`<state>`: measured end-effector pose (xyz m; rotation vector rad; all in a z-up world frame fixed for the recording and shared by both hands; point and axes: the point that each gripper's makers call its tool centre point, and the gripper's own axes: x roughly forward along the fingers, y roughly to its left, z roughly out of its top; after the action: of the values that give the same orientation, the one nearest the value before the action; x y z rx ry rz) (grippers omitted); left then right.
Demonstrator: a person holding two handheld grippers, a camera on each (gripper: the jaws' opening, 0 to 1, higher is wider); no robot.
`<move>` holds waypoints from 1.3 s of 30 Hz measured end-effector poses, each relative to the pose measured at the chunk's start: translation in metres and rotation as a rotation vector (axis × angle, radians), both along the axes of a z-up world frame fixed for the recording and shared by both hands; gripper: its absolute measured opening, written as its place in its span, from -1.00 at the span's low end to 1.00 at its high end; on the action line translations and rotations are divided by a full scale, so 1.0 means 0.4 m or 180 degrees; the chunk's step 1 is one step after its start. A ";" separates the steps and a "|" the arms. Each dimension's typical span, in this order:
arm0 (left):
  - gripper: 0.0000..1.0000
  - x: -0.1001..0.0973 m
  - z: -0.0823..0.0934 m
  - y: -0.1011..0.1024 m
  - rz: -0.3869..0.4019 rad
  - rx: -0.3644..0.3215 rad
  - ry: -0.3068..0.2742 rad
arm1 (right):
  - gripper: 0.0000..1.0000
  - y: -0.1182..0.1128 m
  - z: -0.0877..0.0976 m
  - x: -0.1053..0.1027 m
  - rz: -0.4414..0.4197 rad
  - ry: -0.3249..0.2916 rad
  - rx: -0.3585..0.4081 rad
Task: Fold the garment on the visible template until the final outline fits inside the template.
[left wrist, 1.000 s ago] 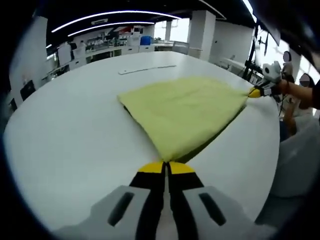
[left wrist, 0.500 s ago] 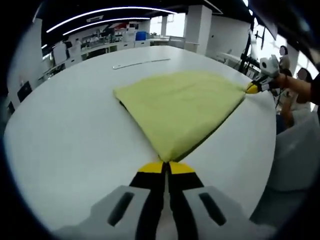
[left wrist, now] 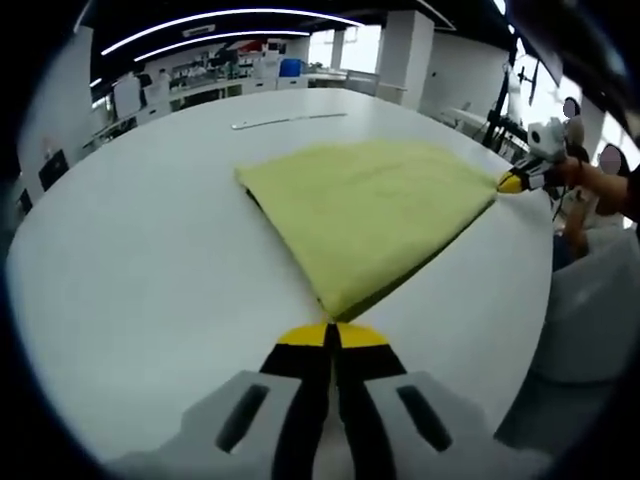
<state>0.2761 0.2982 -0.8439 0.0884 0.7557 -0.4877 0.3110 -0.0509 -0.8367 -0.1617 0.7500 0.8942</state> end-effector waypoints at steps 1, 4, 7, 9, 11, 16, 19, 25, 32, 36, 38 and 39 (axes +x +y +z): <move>-1.00 0.000 0.000 0.001 0.0005 0.0001 0.0001 | -1.00 0.000 0.000 0.001 -0.0028 0.0010 0.0012; -1.00 0.001 0.008 0.001 0.0046 -0.0026 -0.0006 | -1.00 -0.001 0.001 0.006 -0.0168 0.0061 0.0039; -0.78 0.008 0.018 0.005 0.0142 -0.0082 -0.0059 | -0.75 -0.007 0.006 0.013 -0.0292 0.0095 0.0061; -0.56 0.013 0.040 0.003 0.0220 -0.0158 -0.0092 | -0.46 -0.005 0.015 0.014 -0.0373 0.0137 0.0101; -0.42 0.019 0.055 0.004 0.0267 -0.0199 -0.0126 | -0.17 -0.001 0.031 0.017 -0.0409 0.0065 0.0134; -0.13 0.029 0.102 -0.003 0.0323 -0.0309 -0.0236 | 0.32 0.010 0.066 0.009 -0.0479 0.0047 0.0184; 0.15 0.032 0.128 -0.009 0.0281 -0.0322 -0.0315 | 0.45 0.016 0.089 0.001 -0.0493 0.0032 0.0211; 0.56 0.026 0.196 -0.019 0.0206 -0.0330 -0.0464 | 0.67 0.035 0.159 -0.009 -0.0478 -0.0092 0.0238; 0.85 0.002 0.246 -0.029 0.0179 -0.0348 -0.0516 | 0.93 0.052 0.230 -0.023 -0.0487 -0.0171 0.0274; 0.97 -0.010 0.262 -0.026 0.0189 -0.0378 -0.0546 | 0.98 0.057 0.265 -0.039 -0.0454 -0.0229 0.0295; 0.98 -0.020 0.272 -0.023 0.0228 -0.0439 -0.0564 | 0.98 0.054 0.278 -0.045 -0.0461 -0.0245 0.0322; 0.98 -0.024 0.273 -0.022 0.0231 -0.0457 -0.0554 | 0.98 0.053 0.283 -0.048 -0.0462 -0.0258 0.0326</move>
<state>0.2663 0.2894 -0.7349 -0.0303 0.5499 -0.4575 0.2916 -0.0295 -0.7233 -0.0518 0.6308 0.7816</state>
